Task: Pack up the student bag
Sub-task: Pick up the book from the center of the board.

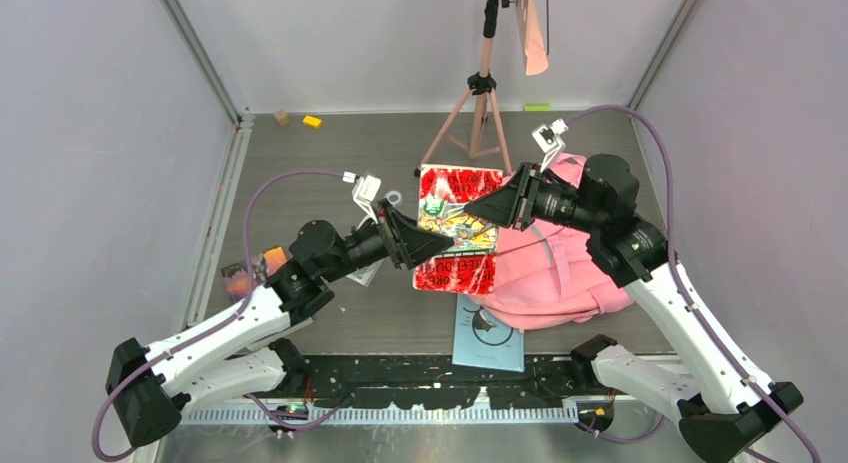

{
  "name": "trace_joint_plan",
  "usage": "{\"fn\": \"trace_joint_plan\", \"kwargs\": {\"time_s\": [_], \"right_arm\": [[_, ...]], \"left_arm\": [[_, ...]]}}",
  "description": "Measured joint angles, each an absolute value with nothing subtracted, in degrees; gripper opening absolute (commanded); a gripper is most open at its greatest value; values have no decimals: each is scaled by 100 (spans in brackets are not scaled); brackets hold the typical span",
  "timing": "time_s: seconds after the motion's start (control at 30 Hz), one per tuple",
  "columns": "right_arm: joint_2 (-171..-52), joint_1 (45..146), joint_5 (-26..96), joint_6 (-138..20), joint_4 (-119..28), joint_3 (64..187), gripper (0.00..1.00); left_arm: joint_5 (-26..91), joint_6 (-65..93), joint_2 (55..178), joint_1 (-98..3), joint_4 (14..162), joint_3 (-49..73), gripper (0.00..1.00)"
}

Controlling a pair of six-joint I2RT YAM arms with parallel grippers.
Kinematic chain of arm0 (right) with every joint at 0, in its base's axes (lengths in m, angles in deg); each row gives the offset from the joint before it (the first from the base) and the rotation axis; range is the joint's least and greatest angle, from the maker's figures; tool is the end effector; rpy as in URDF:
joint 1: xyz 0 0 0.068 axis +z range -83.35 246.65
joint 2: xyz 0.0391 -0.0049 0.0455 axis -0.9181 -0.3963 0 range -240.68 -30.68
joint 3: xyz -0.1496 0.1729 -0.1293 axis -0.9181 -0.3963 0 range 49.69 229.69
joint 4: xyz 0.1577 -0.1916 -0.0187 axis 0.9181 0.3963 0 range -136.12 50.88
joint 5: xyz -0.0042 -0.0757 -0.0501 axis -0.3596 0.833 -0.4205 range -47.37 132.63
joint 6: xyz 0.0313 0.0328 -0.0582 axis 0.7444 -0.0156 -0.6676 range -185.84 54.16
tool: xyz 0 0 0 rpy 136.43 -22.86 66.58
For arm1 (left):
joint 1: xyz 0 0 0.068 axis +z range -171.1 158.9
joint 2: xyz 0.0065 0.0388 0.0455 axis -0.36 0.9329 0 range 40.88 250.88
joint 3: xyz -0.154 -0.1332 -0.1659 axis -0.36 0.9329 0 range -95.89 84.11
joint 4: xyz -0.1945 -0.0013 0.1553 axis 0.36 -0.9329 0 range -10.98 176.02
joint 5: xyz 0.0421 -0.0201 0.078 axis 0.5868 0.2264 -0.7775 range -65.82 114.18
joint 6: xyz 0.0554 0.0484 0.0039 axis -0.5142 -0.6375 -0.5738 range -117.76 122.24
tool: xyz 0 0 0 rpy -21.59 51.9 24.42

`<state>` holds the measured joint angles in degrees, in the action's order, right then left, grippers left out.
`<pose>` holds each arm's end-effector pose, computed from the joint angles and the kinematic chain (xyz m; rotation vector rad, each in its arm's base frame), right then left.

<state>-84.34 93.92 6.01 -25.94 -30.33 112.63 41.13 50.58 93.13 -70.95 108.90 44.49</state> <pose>0.1709 0.1296 0.4002 -0.3292 1.8420 1.3804 0.1375 -0.1910 0.3455 0.3036 1.5814 -1.5889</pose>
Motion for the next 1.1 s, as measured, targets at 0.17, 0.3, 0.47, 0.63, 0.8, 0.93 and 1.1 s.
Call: {"fn": "trace_joint_plan", "kwargs": {"time_s": [0.17, 0.3, 0.47, 0.63, 0.8, 0.93, 1.1], "right_arm": [[-8533, 9394, 985, -2775, -2672, 11333, 28], [-8557, 9436, 1175, -2843, -2528, 11390, 61], [-8594, 9427, 1822, -3125, -2222, 11431, 89], [-8594, 9418, 2611, -3595, -1643, 11676, 93], [-8596, 9418, 3202, -3931, -1055, 11801, 93], [-8756, 9492, 3545, -4006, -631, 11764, 91], [-9162, 10349, 4406, -3975, -279, 11482, 90]], "left_arm": [[4124, 5259, 9449, -7077, 10971, 4454, 5], [4067, 5320, 9451, -7068, 10975, 4500, 0], [3814, 5161, 9237, -7060, 10505, 4504, 0], [2797, 4806, 8787, -7003, 8796, 4305, 0], [1864, 4656, 8454, -6703, 7550, 4255, 0], [1630, 4656, 8415, -6295, 6885, 4255, 0], [2004, 4678, 8577, -5510, 6641, 4268, 0]]}}
